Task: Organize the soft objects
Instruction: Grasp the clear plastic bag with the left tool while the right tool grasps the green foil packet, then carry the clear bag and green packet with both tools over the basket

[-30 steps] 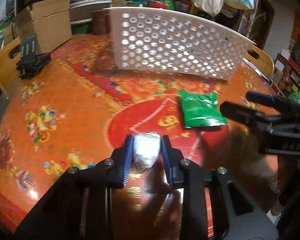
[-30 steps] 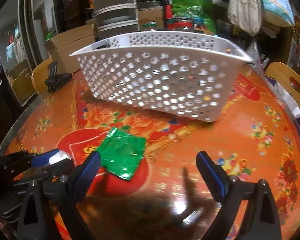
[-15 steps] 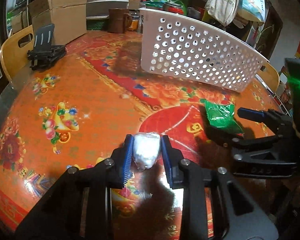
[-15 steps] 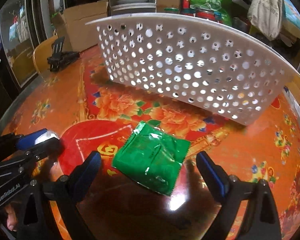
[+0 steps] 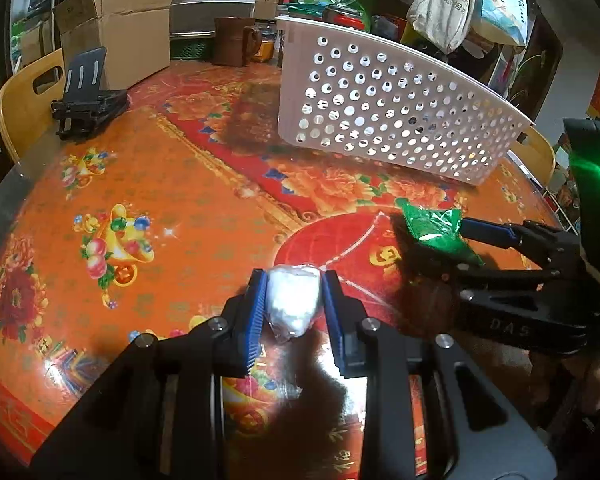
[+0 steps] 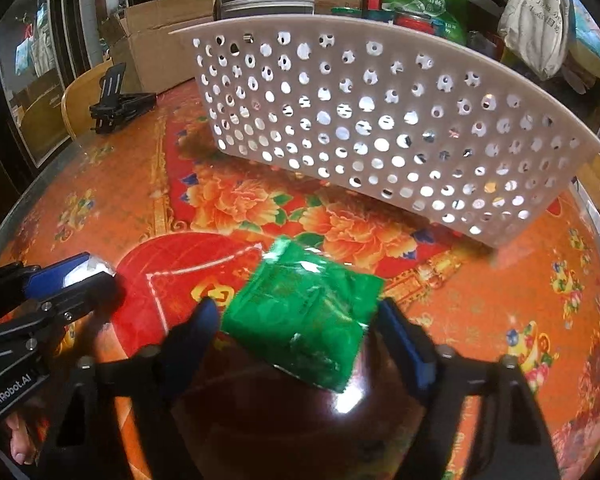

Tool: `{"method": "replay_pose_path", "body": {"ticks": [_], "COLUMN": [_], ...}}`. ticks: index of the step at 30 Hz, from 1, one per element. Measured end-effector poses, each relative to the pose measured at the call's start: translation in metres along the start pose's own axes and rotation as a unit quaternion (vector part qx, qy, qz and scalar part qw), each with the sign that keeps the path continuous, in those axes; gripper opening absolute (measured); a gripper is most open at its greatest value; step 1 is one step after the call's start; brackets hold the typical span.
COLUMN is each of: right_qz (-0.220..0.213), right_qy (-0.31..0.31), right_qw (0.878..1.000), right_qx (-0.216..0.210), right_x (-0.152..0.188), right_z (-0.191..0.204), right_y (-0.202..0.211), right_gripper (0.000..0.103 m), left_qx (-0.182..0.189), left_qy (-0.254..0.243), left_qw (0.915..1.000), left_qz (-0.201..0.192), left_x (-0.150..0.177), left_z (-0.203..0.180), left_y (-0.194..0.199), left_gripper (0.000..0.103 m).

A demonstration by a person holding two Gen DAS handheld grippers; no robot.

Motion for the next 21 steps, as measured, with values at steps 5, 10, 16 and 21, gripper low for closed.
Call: {"method": "replay_pose_path", "body": {"ticks": [5,10,16,21], "right_qz": [-0.006,-0.013,-0.031,-0.049], "right_qy": [0.006,0.007,-0.005,-0.009], "right_qw": [1.0,1.0,0.999,0.999], "right_qx": [-0.005,-0.013,-0.027,-0.021], "right_x": [0.0,0.003,0.01,0.018], "right_z": [0.001,-0.001,-0.008,-0.017], "right_y": [0.004,0.008,0.021,0.04], "right_gripper": [0.057,0.037,0.035,0.035], "left_qx": [-0.001,0.0,-0.008,0.0], "left_qy": [0.001,-0.001,-0.02,-0.04], "left_qw": [1.0,1.0,0.9997,0.9988], "left_qz": [0.002,0.0,-0.015,-0.03], "left_x": [0.0,0.001,0.001,0.004], "left_z": [0.001,0.0,-0.005,-0.018], "left_y": [-0.001,0.0,0.007,0.017], "left_gripper": [0.026,0.026,0.026,0.026]}}
Point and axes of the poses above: each gripper's, at about its wrist camera, not at the fingertips, and y roughly against the way its jaws point, z to its left, x to its underside, the point moved 10 cm from there along -y, roughly the way its jaws point, and after that the axes turned 10 degrees about y, right-handed, at the moved point
